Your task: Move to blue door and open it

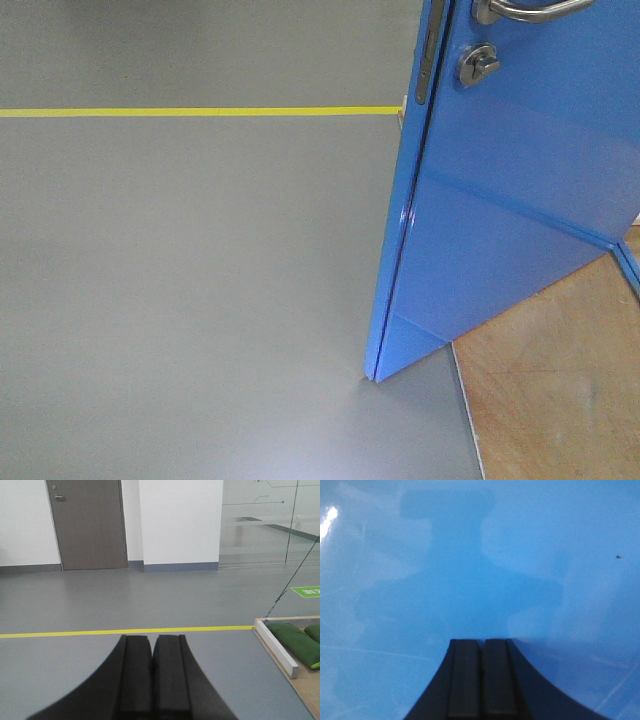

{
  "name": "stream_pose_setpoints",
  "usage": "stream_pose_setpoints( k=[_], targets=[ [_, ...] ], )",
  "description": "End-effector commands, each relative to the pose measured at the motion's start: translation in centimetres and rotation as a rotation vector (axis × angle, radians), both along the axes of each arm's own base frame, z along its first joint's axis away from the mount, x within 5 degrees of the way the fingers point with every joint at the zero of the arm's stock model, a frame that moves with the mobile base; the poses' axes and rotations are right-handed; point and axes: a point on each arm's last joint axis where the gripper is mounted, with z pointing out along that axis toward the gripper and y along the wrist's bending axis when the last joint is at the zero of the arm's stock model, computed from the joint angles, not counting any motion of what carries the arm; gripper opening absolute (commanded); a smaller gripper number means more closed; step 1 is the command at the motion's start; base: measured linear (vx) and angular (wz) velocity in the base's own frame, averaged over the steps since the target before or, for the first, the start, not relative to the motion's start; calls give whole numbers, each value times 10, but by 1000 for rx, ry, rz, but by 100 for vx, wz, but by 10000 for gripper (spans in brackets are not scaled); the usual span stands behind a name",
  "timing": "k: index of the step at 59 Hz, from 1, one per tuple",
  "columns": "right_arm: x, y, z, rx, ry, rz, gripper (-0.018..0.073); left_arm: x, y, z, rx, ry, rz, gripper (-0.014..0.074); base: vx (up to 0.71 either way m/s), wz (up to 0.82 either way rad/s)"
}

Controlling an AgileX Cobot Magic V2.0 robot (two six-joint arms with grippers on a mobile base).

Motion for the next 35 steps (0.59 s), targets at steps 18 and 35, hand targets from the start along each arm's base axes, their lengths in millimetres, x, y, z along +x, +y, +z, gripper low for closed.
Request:
stream_pose_setpoints(
  k=[18, 35],
  targets=[
    [-22, 5, 43, 26, -123, -17, -1, -3, -1, 18, -2, -123, -5, 73, 4, -2],
    [-22, 5, 43, 26, -123, -18, -1, -3, -1, 18, -2, -123, -5, 73, 8, 0]
  ],
)
